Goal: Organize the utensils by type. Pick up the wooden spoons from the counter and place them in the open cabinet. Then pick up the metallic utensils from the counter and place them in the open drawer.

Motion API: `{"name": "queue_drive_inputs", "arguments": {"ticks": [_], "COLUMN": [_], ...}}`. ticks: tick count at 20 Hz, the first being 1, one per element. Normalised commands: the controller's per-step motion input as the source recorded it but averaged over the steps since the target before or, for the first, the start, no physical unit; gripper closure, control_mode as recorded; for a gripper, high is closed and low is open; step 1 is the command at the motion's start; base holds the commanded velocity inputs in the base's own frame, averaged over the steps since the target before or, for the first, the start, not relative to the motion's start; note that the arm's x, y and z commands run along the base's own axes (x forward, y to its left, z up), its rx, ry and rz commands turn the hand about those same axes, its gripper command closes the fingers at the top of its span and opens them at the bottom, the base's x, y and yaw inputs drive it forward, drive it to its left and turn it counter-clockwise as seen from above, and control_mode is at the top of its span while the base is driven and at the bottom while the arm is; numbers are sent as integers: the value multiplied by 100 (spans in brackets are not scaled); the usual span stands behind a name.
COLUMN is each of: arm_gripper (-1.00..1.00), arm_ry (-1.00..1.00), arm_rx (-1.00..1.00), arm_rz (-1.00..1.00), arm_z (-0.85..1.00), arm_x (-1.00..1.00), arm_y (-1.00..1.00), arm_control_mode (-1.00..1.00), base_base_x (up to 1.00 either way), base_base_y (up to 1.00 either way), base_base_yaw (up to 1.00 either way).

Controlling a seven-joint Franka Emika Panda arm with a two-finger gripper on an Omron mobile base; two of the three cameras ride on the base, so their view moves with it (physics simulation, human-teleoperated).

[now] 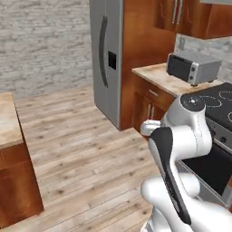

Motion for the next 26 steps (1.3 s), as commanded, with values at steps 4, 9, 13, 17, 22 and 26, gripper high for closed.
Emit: {"name": "queue_drive_inputs", "arguments": {"ticks": [4,9,13,17,22,26], "arm_gripper": [-100,-100,-100,-100,-100,-100], "arm_ry": [0,0,0,0,0,0], "arm_rx": [0,0,0,0,0,0], "arm_rz": [0,0,0,0,0,0], "arm_z": [0,0,0,0,0,0], "arm_x": [0,0,0,0,0,0], "arm_y": [0,0,0,0,0,0], "arm_control_mode": [100,100,100,100,100,100], "base_base_x": [-13,20,78,82,92,85], "base_base_y": [48,63,66,67,83,81], "base_base_yaw": [96,63,16,18,0,7]}}
